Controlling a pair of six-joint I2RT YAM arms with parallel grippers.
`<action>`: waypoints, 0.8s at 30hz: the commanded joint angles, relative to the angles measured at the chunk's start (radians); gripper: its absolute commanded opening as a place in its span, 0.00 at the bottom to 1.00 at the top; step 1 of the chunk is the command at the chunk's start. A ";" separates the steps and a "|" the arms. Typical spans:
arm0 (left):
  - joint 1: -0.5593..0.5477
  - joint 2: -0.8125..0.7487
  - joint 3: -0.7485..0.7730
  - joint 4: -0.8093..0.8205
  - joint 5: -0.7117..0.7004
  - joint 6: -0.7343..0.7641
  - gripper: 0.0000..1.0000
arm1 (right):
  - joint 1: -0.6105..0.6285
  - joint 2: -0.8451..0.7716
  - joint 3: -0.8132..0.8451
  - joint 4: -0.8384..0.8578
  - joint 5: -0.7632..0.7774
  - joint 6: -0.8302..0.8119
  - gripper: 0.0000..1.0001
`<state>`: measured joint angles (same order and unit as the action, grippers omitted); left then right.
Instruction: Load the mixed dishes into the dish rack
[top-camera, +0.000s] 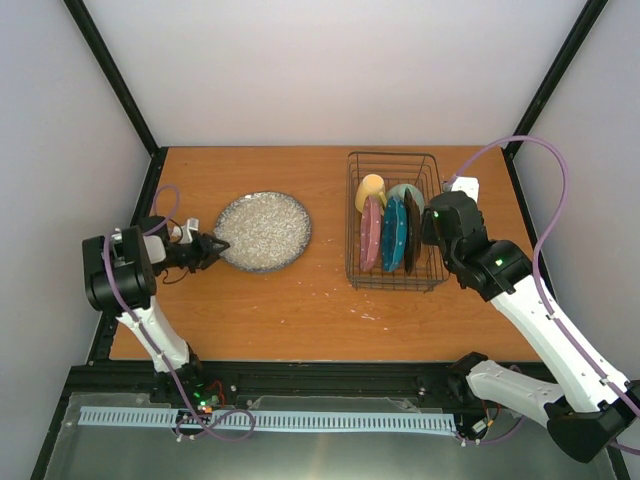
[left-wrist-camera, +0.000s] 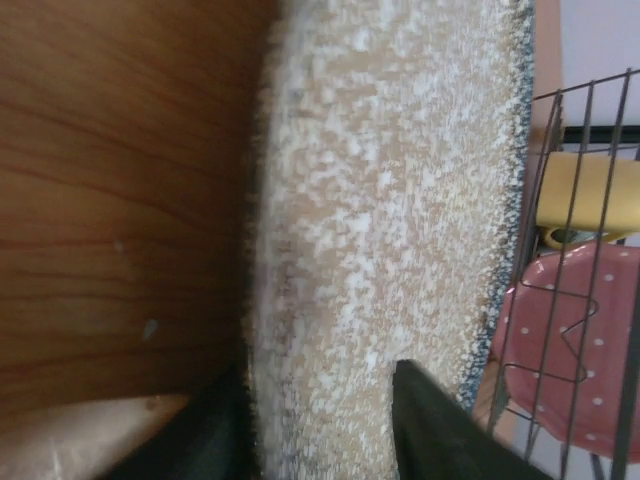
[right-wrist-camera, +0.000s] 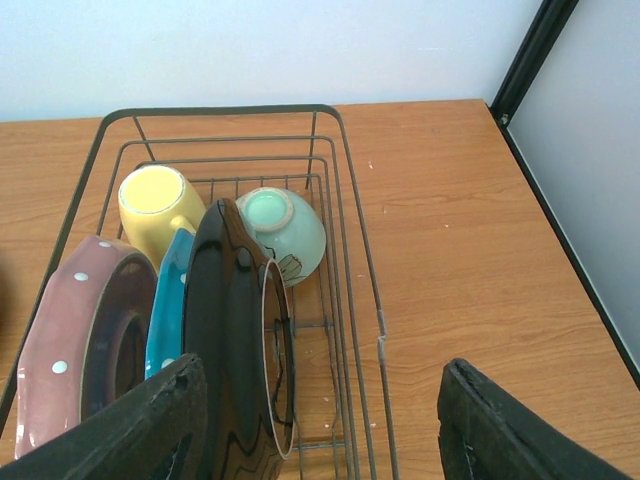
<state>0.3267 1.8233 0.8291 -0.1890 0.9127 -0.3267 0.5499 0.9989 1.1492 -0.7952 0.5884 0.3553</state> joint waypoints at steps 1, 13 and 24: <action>-0.001 0.081 0.021 0.061 0.073 0.000 0.29 | -0.010 -0.017 -0.012 0.029 0.000 -0.007 0.63; 0.000 0.038 -0.004 0.131 0.179 -0.019 0.01 | -0.011 -0.001 -0.014 0.054 -0.035 -0.012 0.63; -0.001 -0.195 0.009 0.335 0.373 -0.190 0.01 | -0.011 -0.005 -0.022 0.130 -0.117 -0.049 0.50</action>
<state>0.3290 1.7546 0.7696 -0.0513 1.0069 -0.4465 0.5434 0.9997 1.1416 -0.7250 0.5144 0.3290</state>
